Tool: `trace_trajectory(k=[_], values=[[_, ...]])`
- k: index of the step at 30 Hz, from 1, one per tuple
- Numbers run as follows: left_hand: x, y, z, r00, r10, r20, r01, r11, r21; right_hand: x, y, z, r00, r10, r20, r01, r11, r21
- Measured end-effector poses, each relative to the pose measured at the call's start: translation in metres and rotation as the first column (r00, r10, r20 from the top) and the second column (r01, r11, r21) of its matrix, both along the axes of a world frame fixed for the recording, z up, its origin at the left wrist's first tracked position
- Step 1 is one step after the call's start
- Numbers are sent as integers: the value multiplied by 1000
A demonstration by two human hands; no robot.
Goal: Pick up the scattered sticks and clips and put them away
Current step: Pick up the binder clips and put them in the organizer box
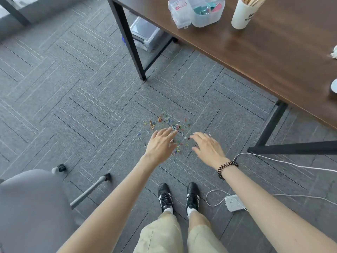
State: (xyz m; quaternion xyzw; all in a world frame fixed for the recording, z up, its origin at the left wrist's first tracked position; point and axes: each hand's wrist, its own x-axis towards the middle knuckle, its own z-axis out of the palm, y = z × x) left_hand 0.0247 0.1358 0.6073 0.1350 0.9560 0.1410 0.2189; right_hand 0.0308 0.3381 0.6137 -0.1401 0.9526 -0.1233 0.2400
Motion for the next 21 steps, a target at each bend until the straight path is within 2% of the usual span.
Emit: trace_trajectory(k=[4, 9, 11, 16, 21], values=[[7, 10, -107, 1000, 17, 12, -17, 1000, 0, 4, 11, -100, 1000, 12, -7, -12, 1000, 2], [7, 16, -279, 998, 58, -4, -58, 998, -5, -1, 17, -271, 997, 73, -32, -72, 997, 27], [2, 12, -329, 998, 68, -12, -68, 998, -4, -7, 16, -320, 996, 87, -35, -86, 996, 22], [-23, -5, -479, 987, 118, -110, -122, 992, -25, -35, -3, -473, 985, 131, -109, -131, 991, 0], [-46, -27, -574, 953, 183, -243, -193, 981, -18, -68, -34, -570, 962, 165, -218, -178, 983, -39]])
